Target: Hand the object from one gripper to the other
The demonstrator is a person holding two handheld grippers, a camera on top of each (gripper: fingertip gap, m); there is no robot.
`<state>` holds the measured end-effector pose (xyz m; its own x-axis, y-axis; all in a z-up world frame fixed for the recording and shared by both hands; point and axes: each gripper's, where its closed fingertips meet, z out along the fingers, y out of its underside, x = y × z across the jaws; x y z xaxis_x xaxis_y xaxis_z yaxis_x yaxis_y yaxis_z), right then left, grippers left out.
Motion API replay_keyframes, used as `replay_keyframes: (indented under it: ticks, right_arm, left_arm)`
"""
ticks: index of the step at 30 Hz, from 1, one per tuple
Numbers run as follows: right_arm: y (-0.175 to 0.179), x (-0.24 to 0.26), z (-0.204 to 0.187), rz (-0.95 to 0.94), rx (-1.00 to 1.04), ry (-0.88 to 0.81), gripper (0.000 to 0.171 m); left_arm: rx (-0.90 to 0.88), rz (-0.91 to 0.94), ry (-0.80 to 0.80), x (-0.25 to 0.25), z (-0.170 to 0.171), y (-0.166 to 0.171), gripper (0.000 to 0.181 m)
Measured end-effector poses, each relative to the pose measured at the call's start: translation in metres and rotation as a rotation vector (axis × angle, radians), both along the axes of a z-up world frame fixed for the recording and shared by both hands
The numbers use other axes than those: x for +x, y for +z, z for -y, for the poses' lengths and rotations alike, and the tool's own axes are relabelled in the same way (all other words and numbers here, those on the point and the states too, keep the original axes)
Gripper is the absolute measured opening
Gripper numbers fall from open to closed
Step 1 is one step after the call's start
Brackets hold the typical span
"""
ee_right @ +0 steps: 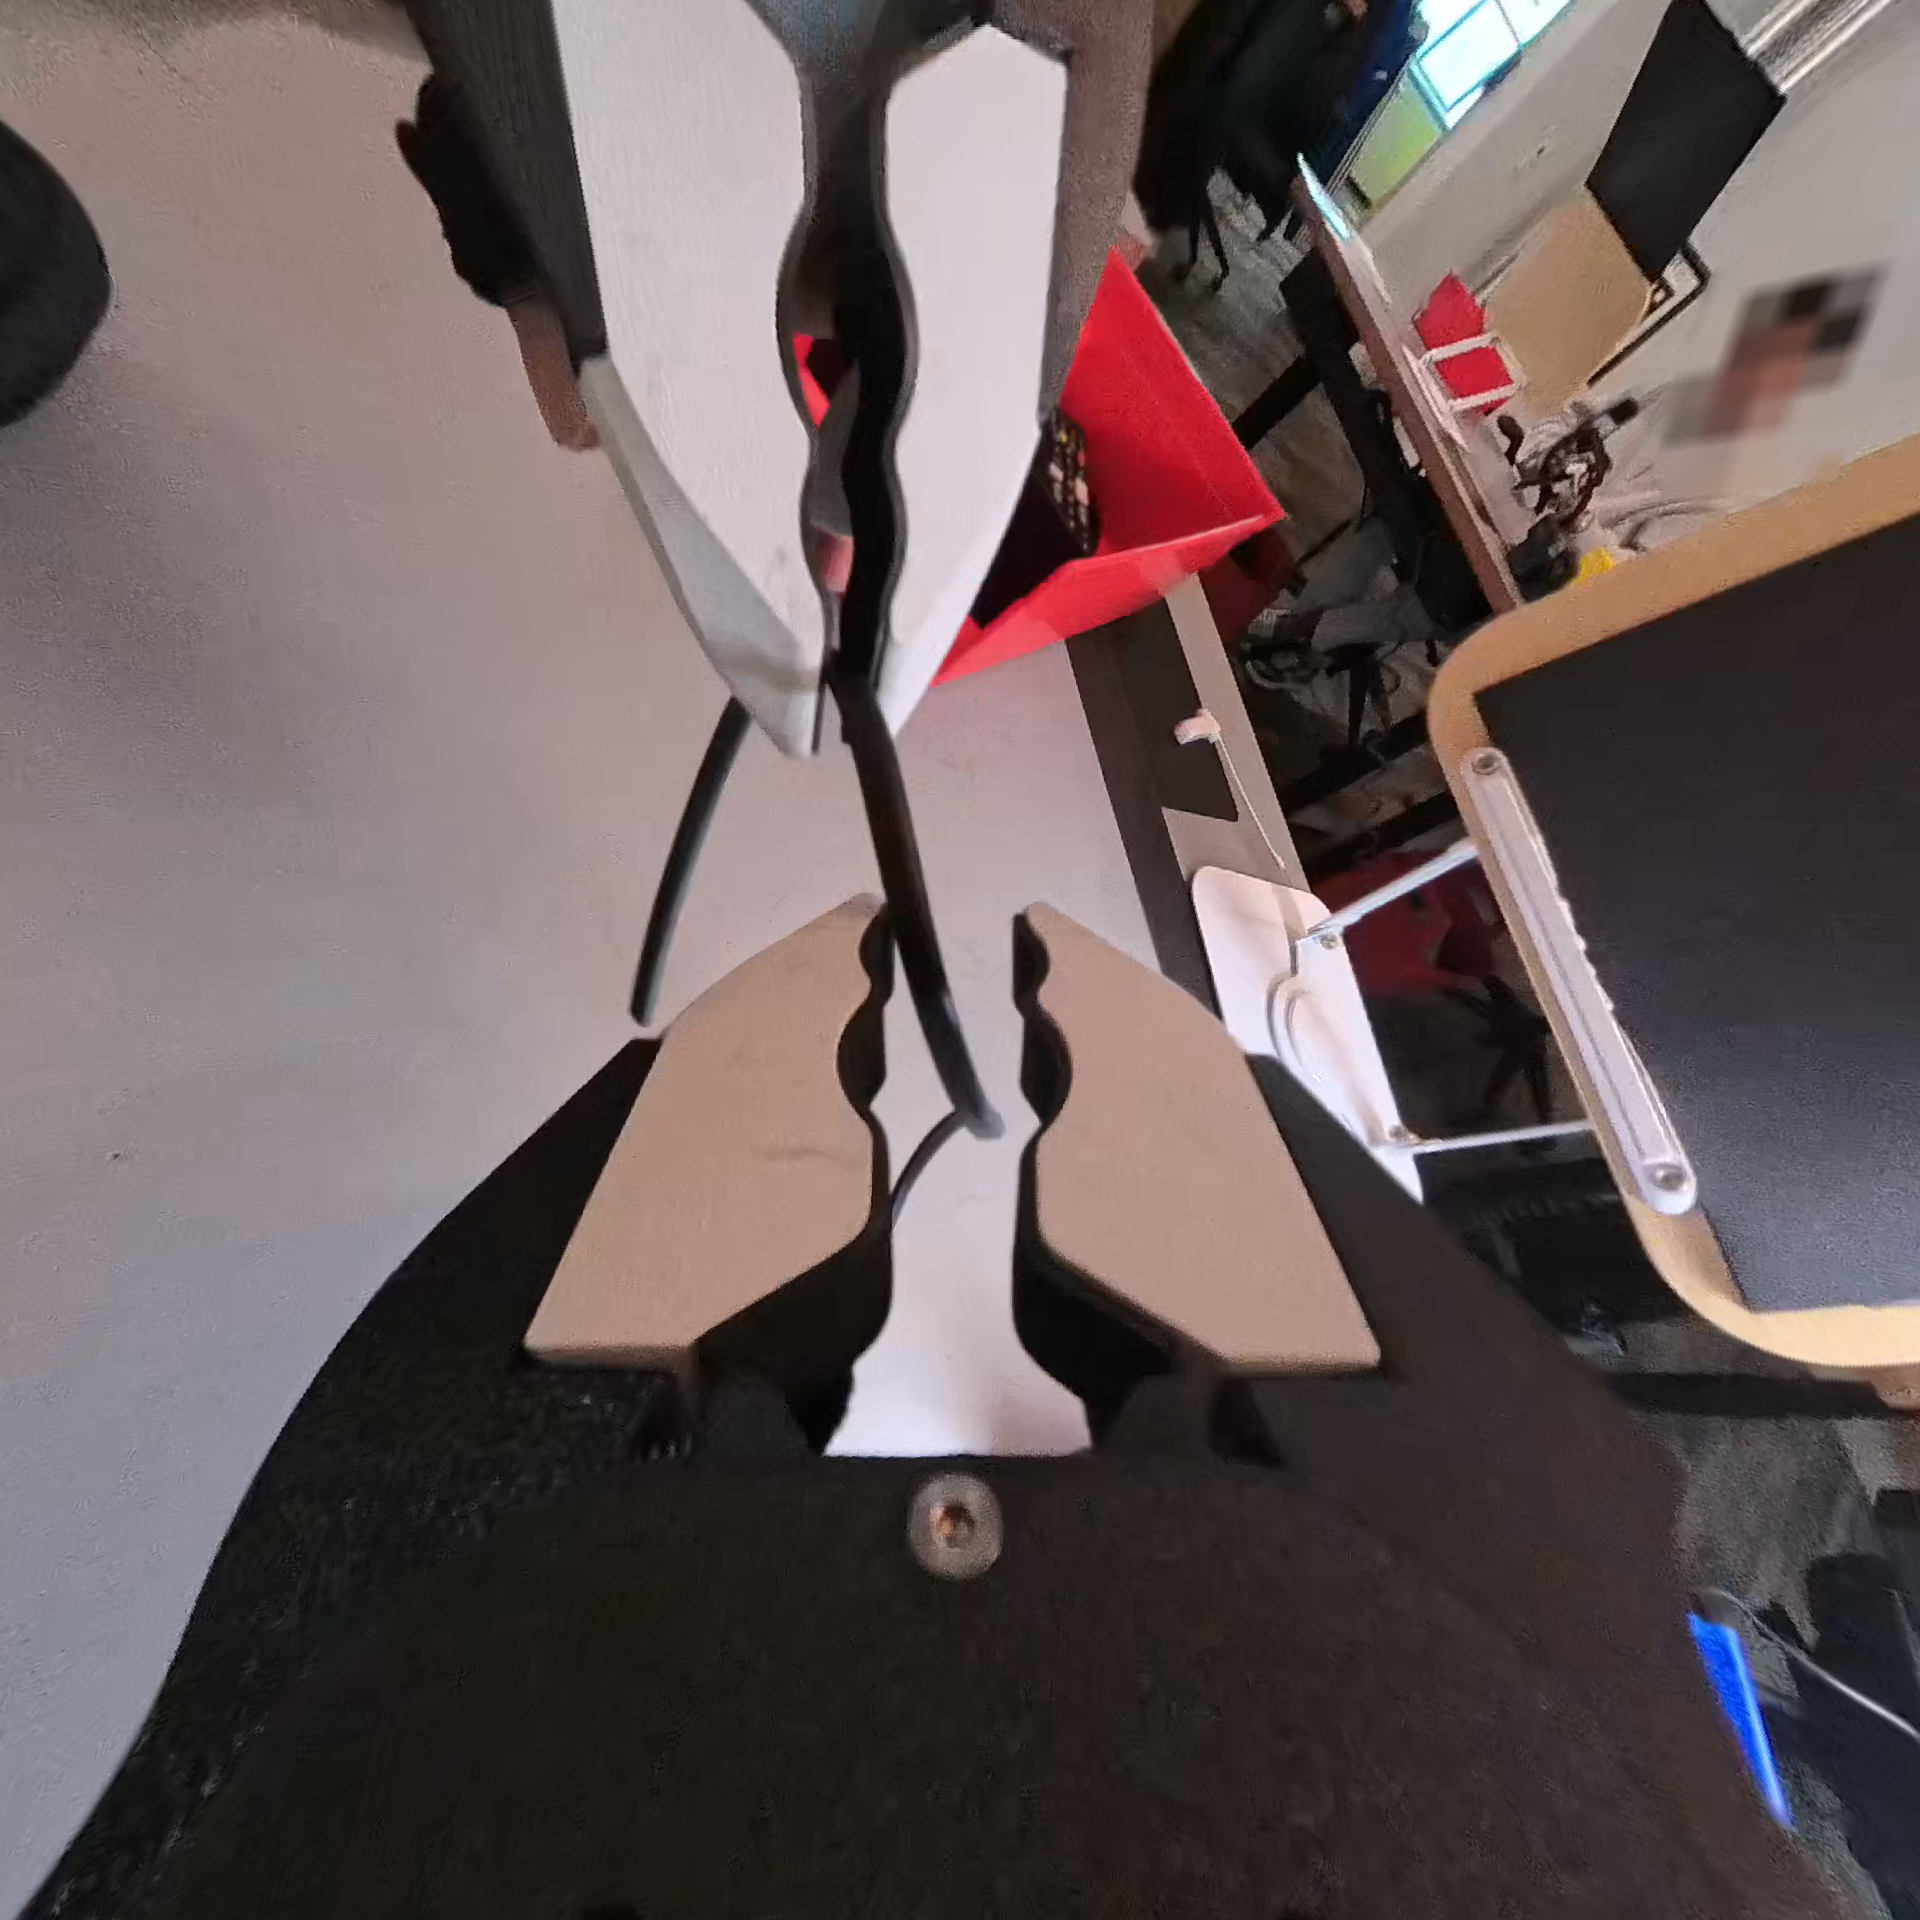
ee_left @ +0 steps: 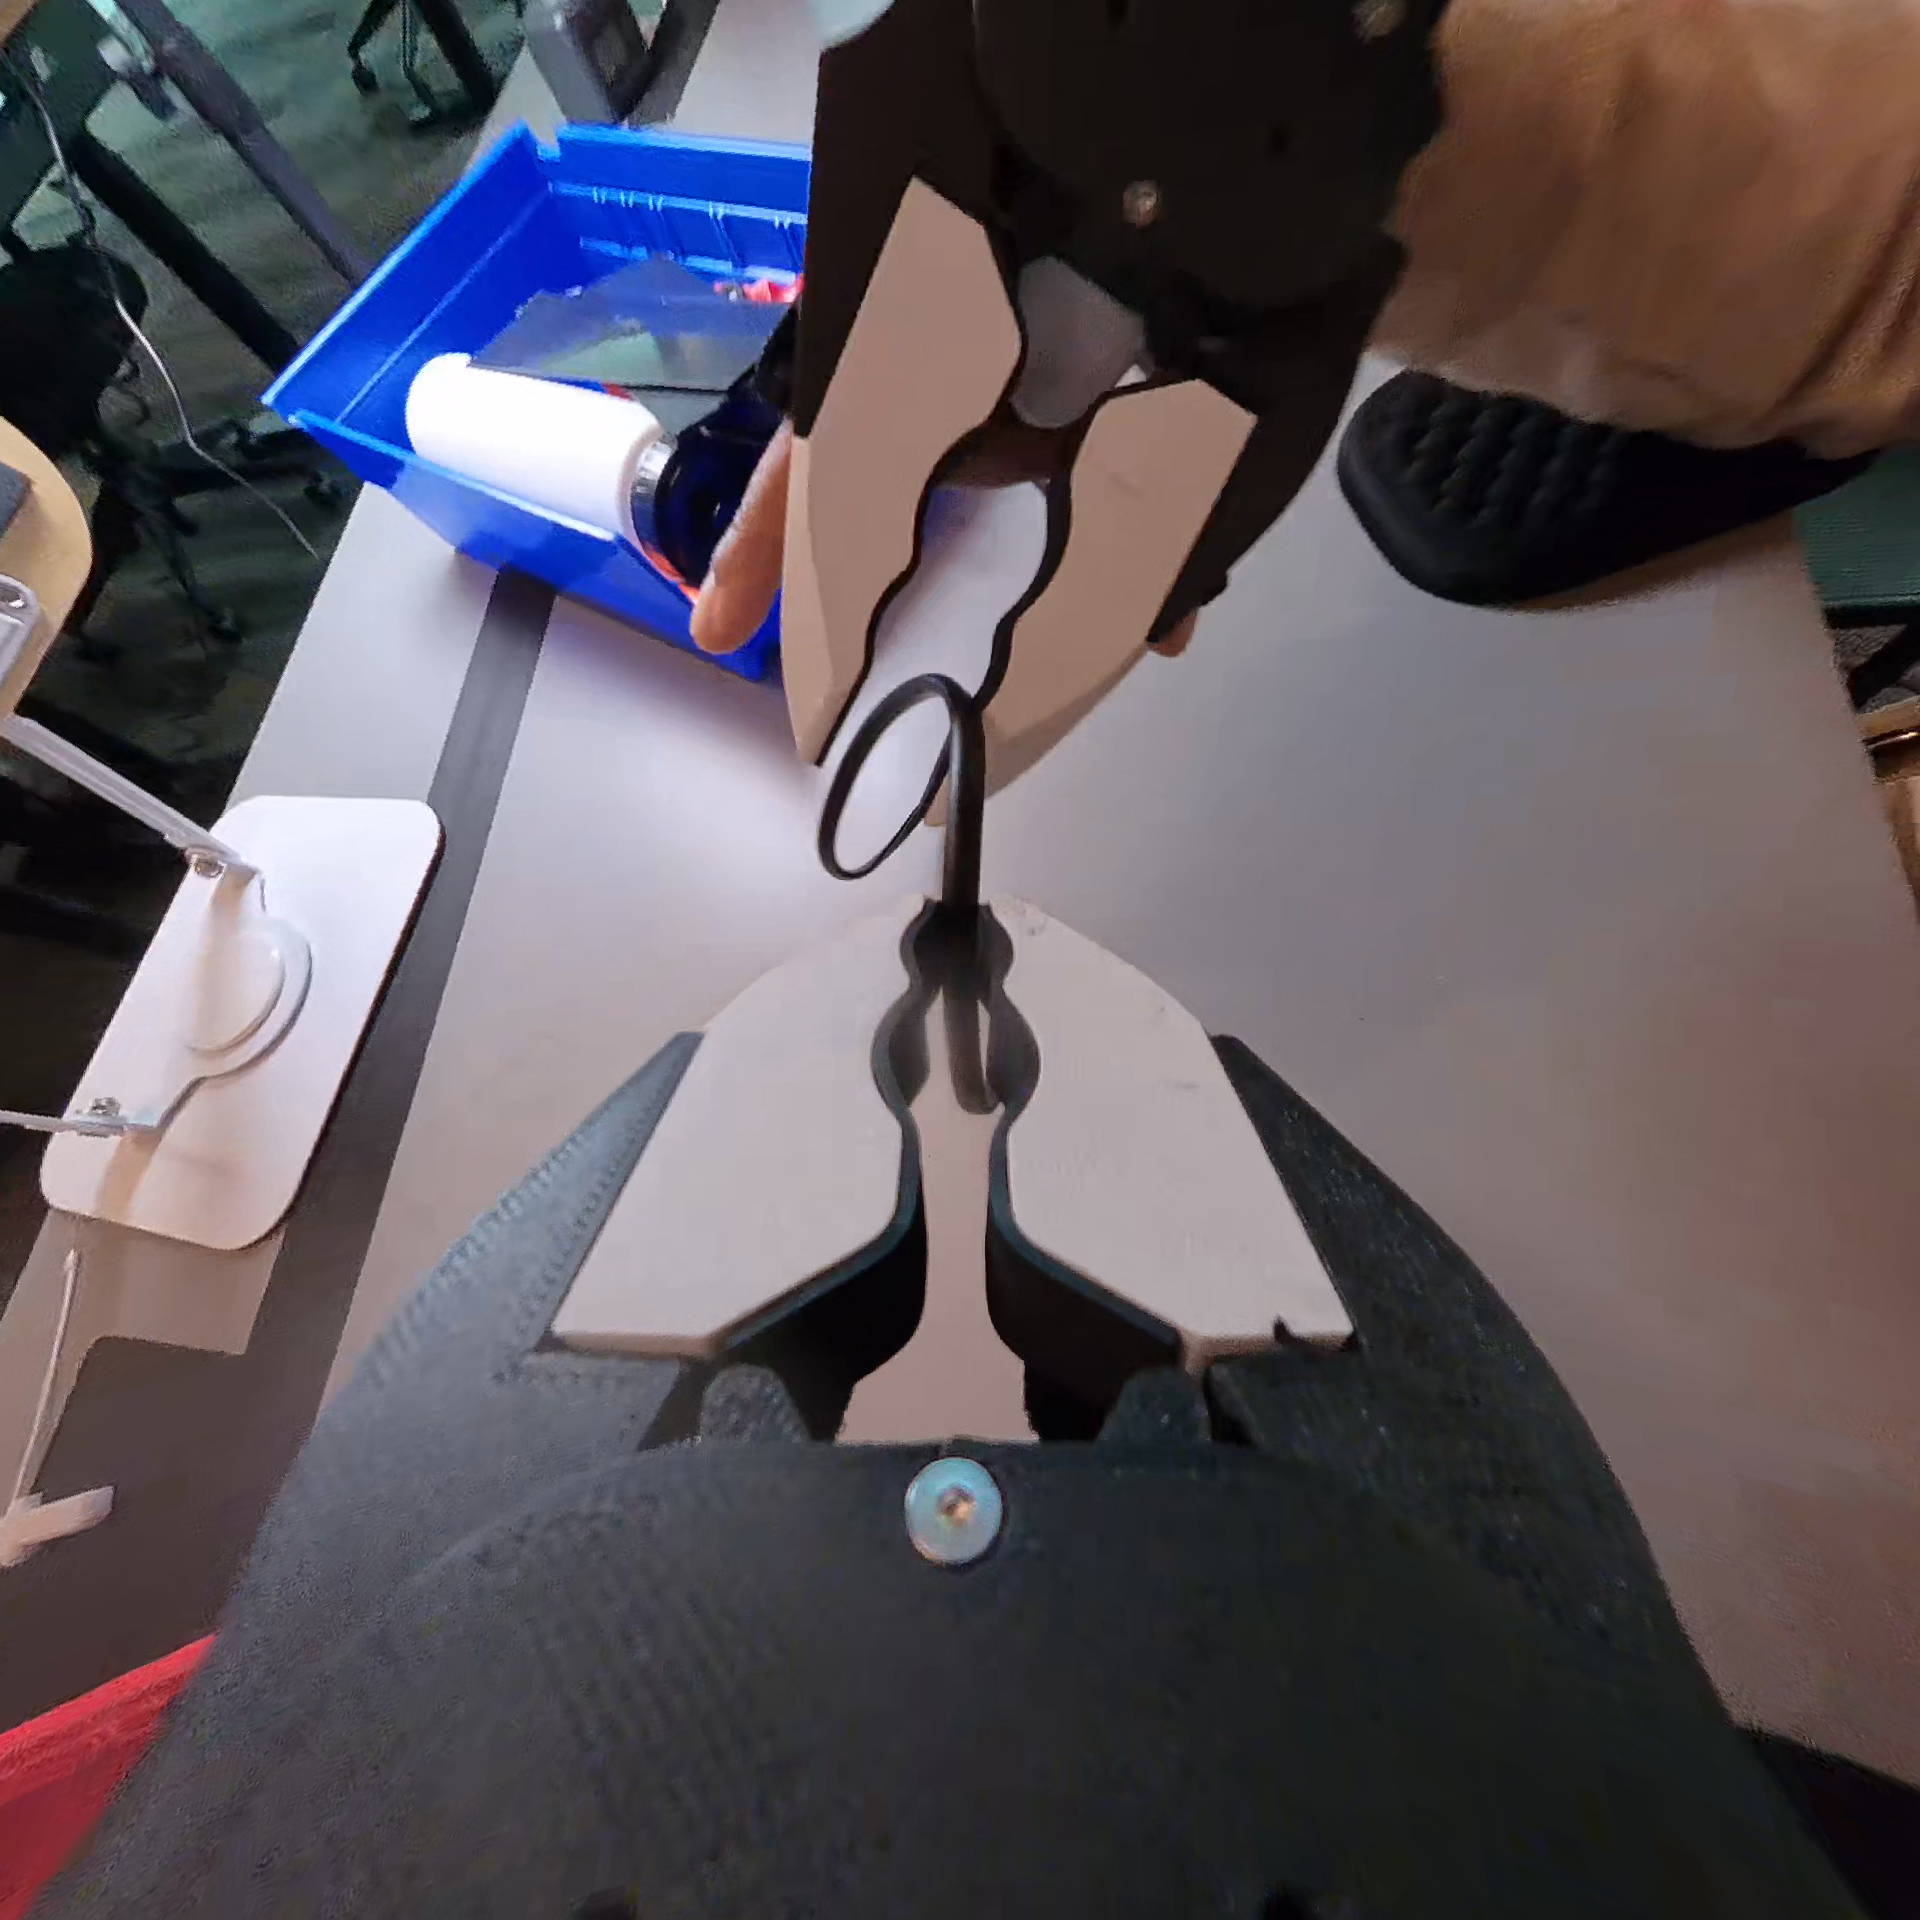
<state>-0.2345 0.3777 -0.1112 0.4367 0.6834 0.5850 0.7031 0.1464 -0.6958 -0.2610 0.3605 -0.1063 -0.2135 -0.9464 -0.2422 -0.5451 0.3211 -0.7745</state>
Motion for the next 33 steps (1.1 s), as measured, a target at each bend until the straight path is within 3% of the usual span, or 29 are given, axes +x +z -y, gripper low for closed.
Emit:
replay_keyframes:
  ticks: [2,4,6,9,11,14,17,19,21,23,25,27,28,30,33]
  right_arm:
    - [-0.002,0.001,0.0,-0.068,-0.022,0.045,0.018]
    - [-0.009,-0.003,-0.002,-0.142,-0.058,0.088,0.002]
    - [-0.011,-0.009,0.0,-0.187,-0.098,0.115,0.001]
    - [-0.025,-0.007,-0.004,-0.026,-0.124,0.016,0.001]
    - [-0.033,-0.013,-0.001,0.051,-0.14,-0.008,0.001]
    - [-0.038,-0.025,0.005,0.08,-0.171,-0.008,0.001]
    - [-0.027,-0.027,0.009,0.039,-0.154,0.02,0.001]
    - [-0.016,-0.027,0.013,-0.031,-0.141,0.067,0.007]
    - [-0.015,-0.021,0.013,-0.057,-0.149,0.086,0.025]
    - [-0.023,-0.023,0.015,-0.114,-0.214,0.128,0.028]
    - [-0.033,-0.025,0.01,-0.152,-0.254,0.132,0.0]
    - [-0.037,-0.023,0.01,-0.128,-0.281,0.123,0.0]
    - [-0.035,-0.02,0.009,-0.109,-0.273,0.101,0.0]
    - [-0.032,-0.015,0.01,-0.057,-0.278,0.051,0.0]
    - [-0.041,-0.016,0.012,0.035,-0.3,-0.015,0.0]
  left_arm:
    - [-0.042,0.027,-0.026,-0.009,0.001,0.008,0.006]
    - [-0.076,0.019,-0.031,-0.018,-0.003,0.009,0.006]
    - [-0.074,-0.011,0.026,-0.025,-0.016,0.003,0.006]
    - [-0.035,-0.039,0.083,-0.022,-0.024,-0.004,0.028]
    - [0.012,-0.062,0.042,-0.011,-0.011,-0.009,0.032]
    - [0.087,-0.153,-0.004,-0.003,0.002,-0.029,0.008]
    - [0.029,-0.127,-0.03,-0.002,0.008,-0.023,0.006]
    - [-0.002,-0.074,-0.067,-0.009,0.012,-0.008,0.006]
    - [-0.017,0.009,-0.112,-0.017,0.016,0.01,0.006]
    - [-0.063,0.08,-0.147,-0.023,0.02,0.026,0.006]
    - [-0.096,0.097,-0.164,-0.032,0.02,0.032,0.006]
    - [-0.076,0.04,-0.078,-0.042,0.002,0.023,0.006]
    - [-0.061,-0.002,-0.019,-0.046,-0.01,0.015,0.008]
    - [-0.055,-0.047,0.03,-0.046,-0.018,0.005,0.031]
    - [-0.04,-0.072,-0.028,-0.024,0.0,-0.006,0.038]
